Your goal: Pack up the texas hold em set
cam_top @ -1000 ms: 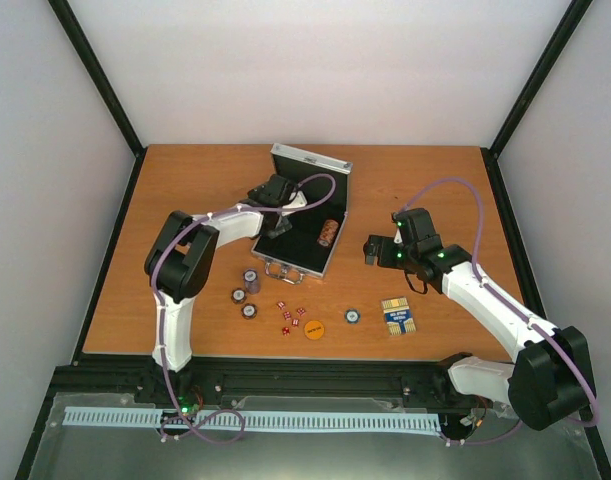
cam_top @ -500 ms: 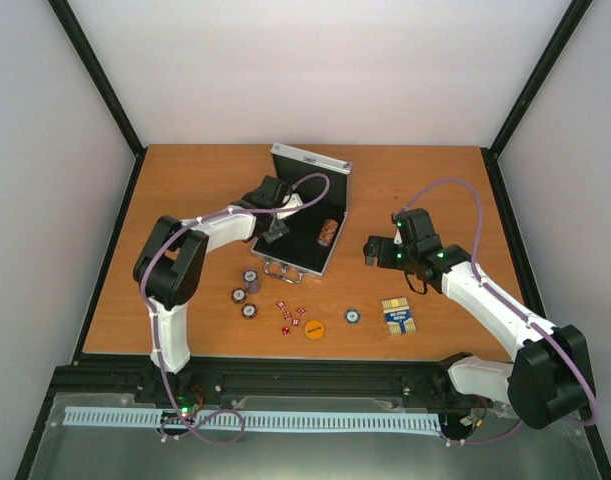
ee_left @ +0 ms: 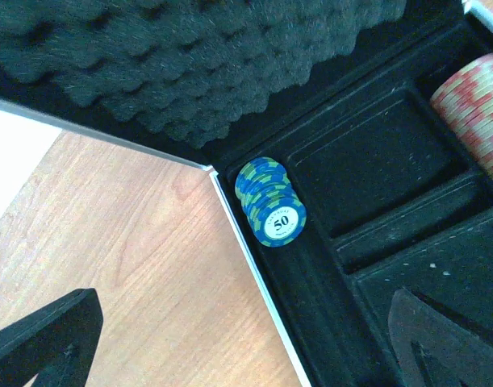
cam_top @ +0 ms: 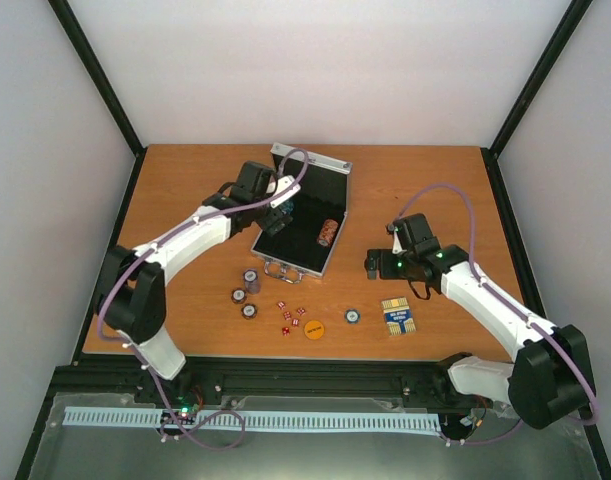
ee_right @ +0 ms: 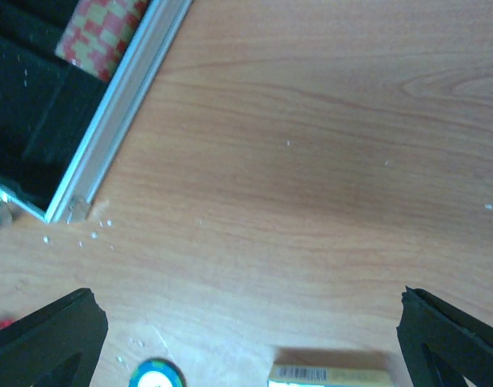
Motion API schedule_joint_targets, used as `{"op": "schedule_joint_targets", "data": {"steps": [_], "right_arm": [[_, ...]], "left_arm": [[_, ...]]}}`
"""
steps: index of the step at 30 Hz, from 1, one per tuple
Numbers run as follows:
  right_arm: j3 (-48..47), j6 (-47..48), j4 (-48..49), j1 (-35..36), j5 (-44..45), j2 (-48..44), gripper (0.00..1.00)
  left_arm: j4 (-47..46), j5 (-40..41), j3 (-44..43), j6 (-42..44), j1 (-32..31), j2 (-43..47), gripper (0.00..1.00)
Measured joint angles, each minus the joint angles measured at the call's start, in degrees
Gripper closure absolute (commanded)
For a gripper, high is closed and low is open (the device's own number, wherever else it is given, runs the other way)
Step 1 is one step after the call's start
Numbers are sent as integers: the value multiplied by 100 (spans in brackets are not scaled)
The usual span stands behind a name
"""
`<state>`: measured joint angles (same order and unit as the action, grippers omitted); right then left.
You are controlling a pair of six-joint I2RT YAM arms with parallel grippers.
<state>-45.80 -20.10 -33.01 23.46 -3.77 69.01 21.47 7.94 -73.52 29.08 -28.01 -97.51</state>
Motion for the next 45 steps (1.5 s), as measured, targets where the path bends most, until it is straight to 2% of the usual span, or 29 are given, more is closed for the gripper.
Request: {"op": "schedule_joint_targets", "data": {"steps": [3, 9, 15, 21, 37, 45], "right_arm": [[-4, 125, -319, 173, 44, -98, 0], [-94, 114, -846, 1014, 188, -92, 2], [-138, -184, -1172, 1867, 297, 302, 7], [-142, -509, -1270, 2389, 310, 778, 12], [-461, -894, -1255, 2577, 387, 1969, 22], [-487, -1021, -1163, 2577, 599, 2310, 32]], "left_arm": [[61, -157, 122, -396, 0, 378, 0], [81, -227, 201, -1152, 11, 892, 0], [50, -111, 264, -1969, 55, 1364, 0], [-87, -177, 518, -2710, 101, 1871, 0], [-87, -326, 935, -3303, 101, 2339, 0], [-92, -328, 1001, -3366, 101, 2643, 0]]}}
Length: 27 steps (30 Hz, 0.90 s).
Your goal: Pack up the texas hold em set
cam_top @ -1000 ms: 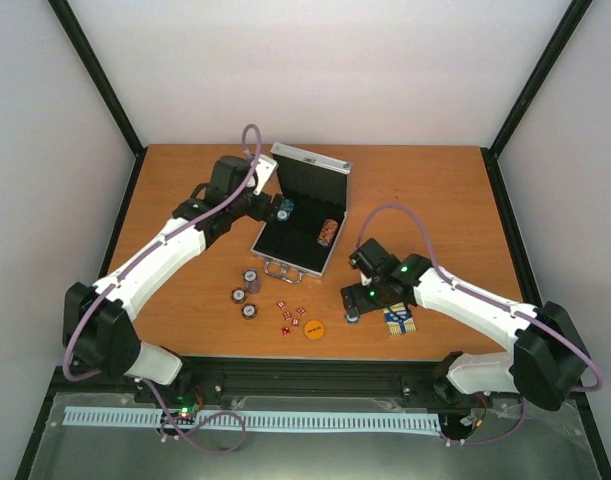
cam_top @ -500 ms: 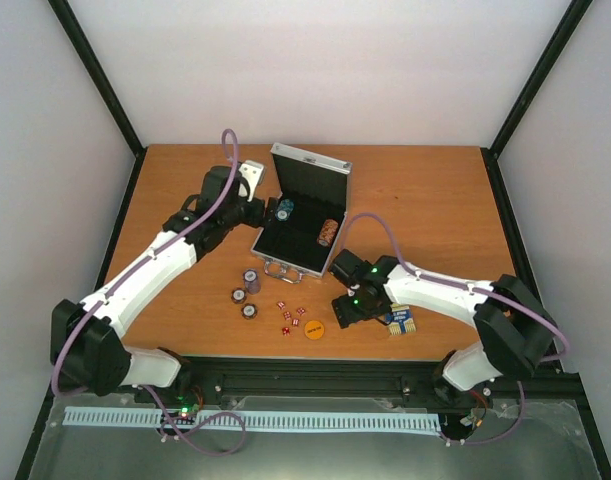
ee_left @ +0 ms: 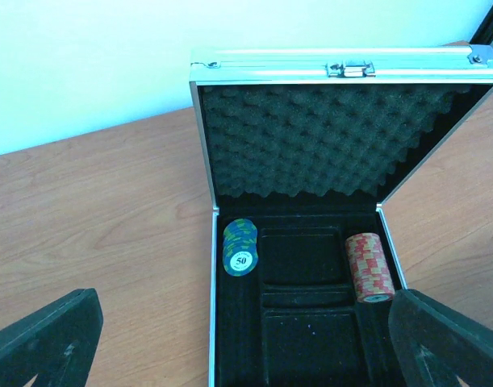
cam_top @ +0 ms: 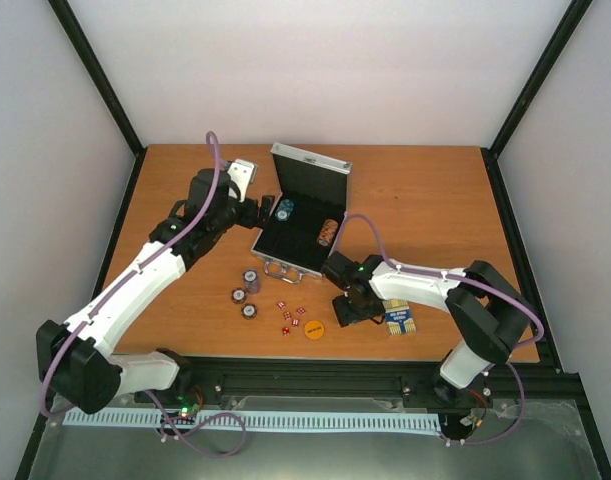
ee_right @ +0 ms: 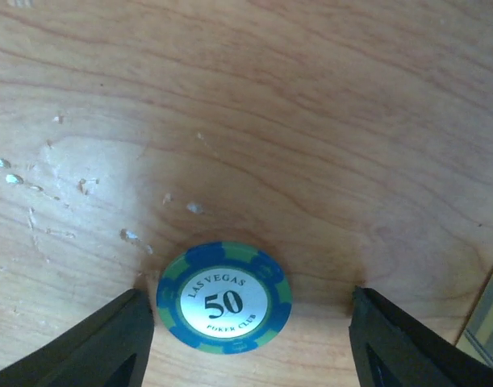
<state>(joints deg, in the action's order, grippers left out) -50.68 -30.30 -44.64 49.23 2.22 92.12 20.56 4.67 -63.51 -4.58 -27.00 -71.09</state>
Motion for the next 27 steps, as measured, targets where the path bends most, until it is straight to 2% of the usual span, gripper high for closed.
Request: {"op": "schedule_joint_targets", "data": {"steps": [17, 21, 27], "right_arm": [[-50, -129, 181, 4, 39, 98, 63], [-50, -170, 188, 4, 55, 76, 66], [-50, -192, 146, 4, 105, 61, 66]], "left_arm": [[7, 33, 133, -24, 0, 92, 0], [2, 48, 144, -52, 0, 101, 0], [4, 79, 184, -83, 0, 101, 0]]}}
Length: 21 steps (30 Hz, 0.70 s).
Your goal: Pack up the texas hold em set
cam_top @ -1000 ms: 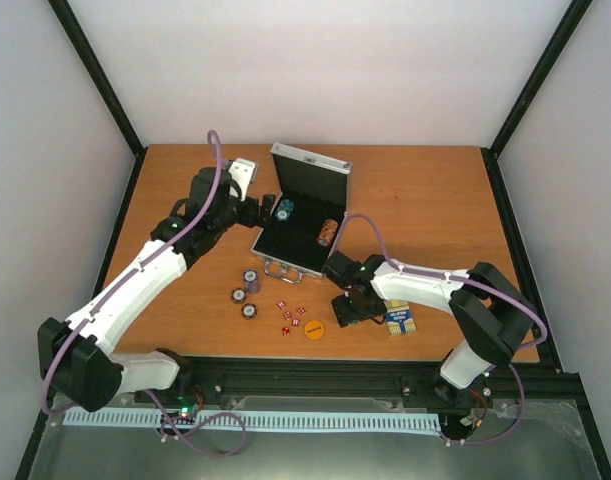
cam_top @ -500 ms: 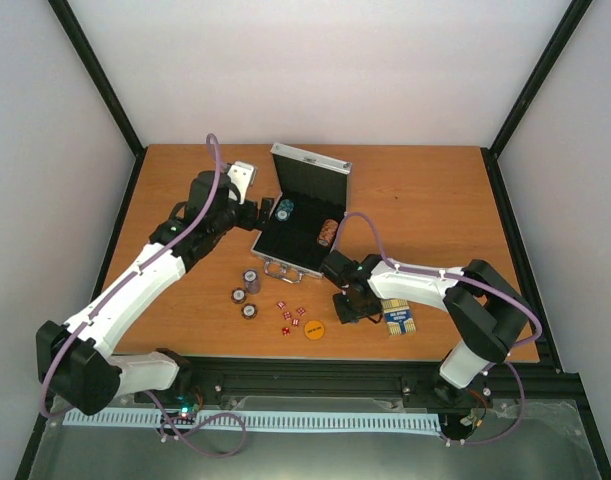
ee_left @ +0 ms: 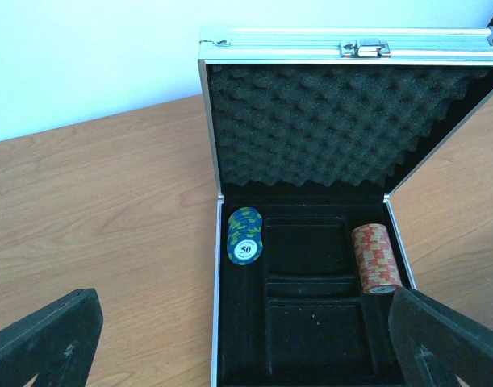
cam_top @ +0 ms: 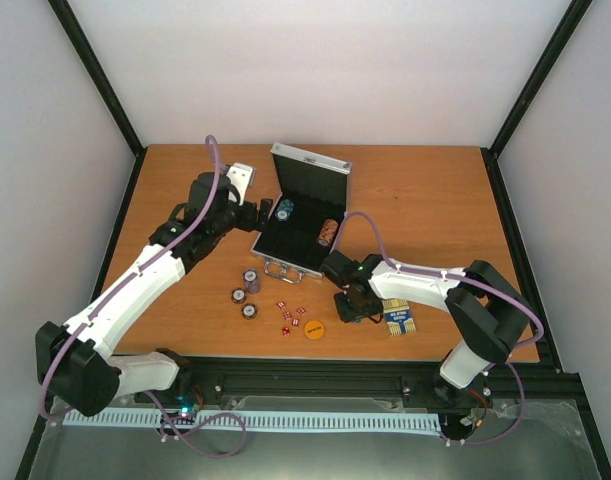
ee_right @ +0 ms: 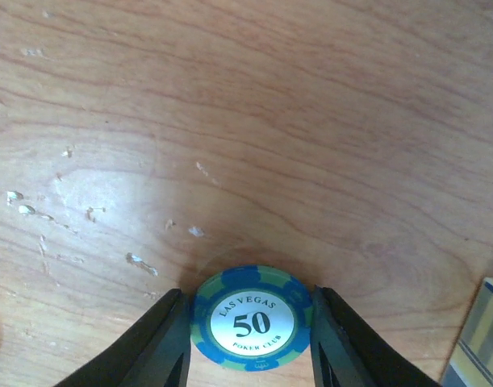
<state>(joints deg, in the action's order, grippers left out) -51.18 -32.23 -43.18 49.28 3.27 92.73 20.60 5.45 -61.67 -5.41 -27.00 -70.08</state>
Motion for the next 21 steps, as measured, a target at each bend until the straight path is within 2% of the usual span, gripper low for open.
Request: {"op": "schedule_joint_targets", "data": {"steps": [12, 21], "right_arm": [[-570, -4, -330, 0, 343, -356, 65], [-1224, 76, -374, -24, 651, -330, 65]], "left_arm": [[20, -33, 81, -44, 0, 61, 0], [44, -404, 820, -323, 0, 551, 0]]}}
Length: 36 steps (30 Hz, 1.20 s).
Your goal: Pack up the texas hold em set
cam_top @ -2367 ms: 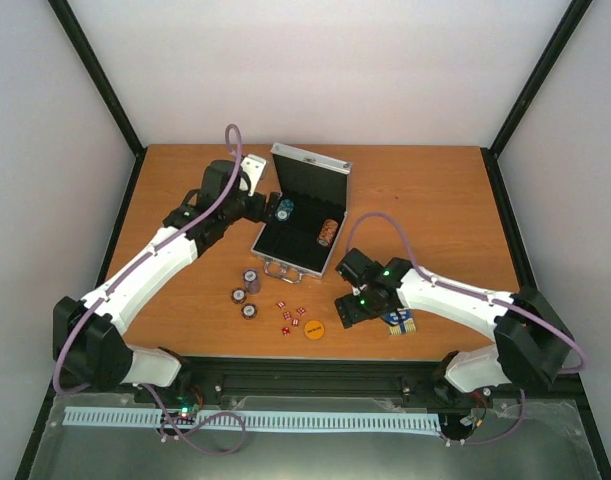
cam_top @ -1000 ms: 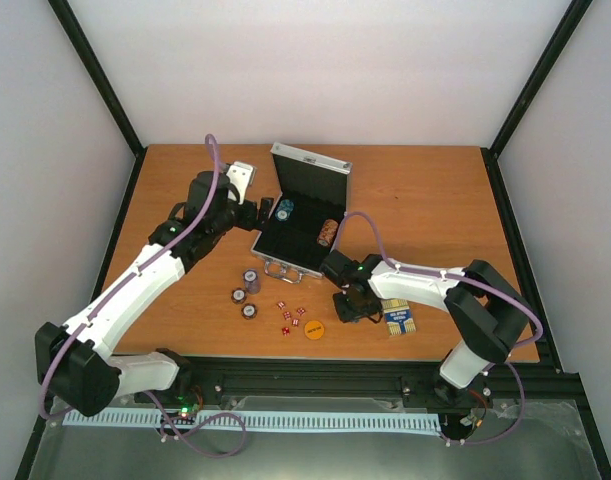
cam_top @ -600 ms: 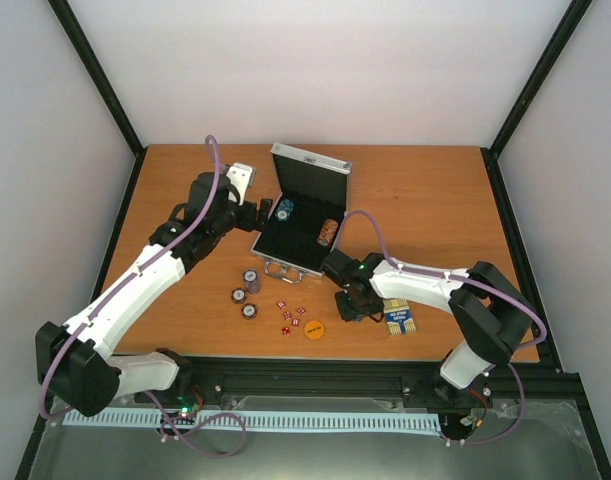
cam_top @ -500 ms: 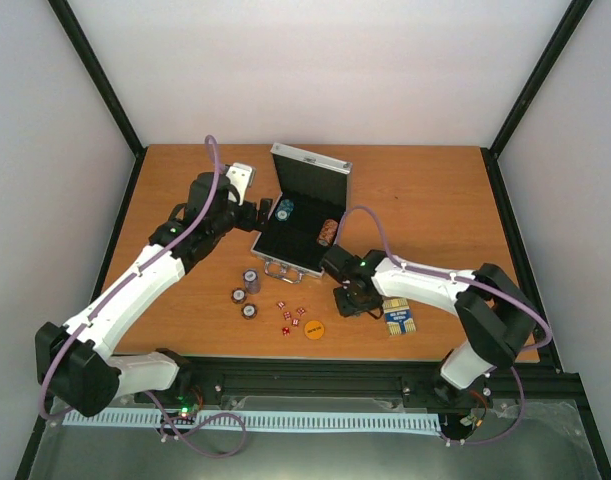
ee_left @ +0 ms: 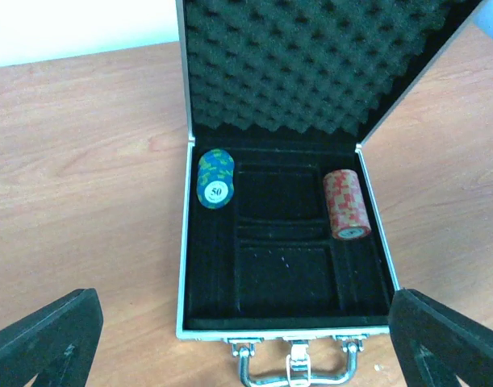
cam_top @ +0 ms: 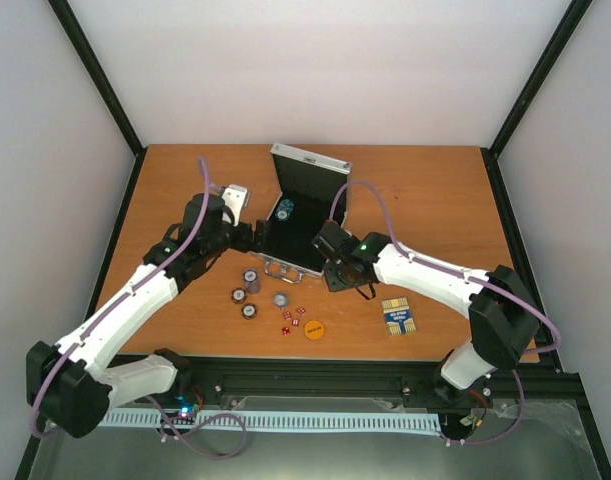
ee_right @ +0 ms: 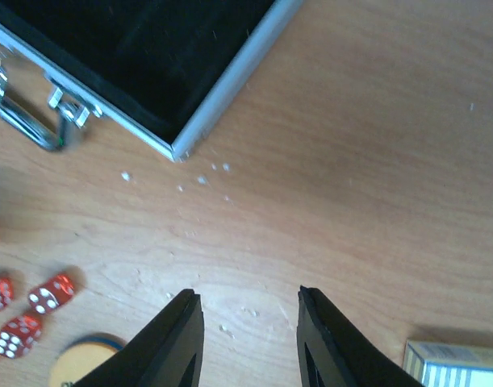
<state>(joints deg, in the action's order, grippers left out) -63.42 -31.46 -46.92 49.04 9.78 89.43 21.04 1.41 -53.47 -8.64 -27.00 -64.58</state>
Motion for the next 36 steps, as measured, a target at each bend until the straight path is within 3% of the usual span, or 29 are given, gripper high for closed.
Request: {"op": "schedule_joint_targets", "data": {"steps": [6, 10, 13, 14, 25, 31, 36], "right_arm": [[-380, 118, 107, -181, 15, 83, 63], [-527, 243, 192, -219, -15, 153, 32], [-531, 249, 227, -219, -94, 203, 2], [-522, 247, 232, -214, -109, 208, 0], [-293, 415, 264, -214, -127, -26, 0], [-295, 616, 409, -208, -208, -35, 0], [-295, 782, 514, -208, -278, -35, 0]], "left_arm": [[-92, -258, 573, -278, 0, 691, 0], [-103, -345, 673, -361, 0, 859, 0], [-116, -455, 671, -393, 0, 802, 0], [-120, -490, 669, -407, 0, 758, 0], [551, -109, 63, -918, 63, 470, 0], [1672, 417, -1191, -1633, 415, -101, 19], [2785, 890, -1631, -2428, 546, -566, 14]]}}
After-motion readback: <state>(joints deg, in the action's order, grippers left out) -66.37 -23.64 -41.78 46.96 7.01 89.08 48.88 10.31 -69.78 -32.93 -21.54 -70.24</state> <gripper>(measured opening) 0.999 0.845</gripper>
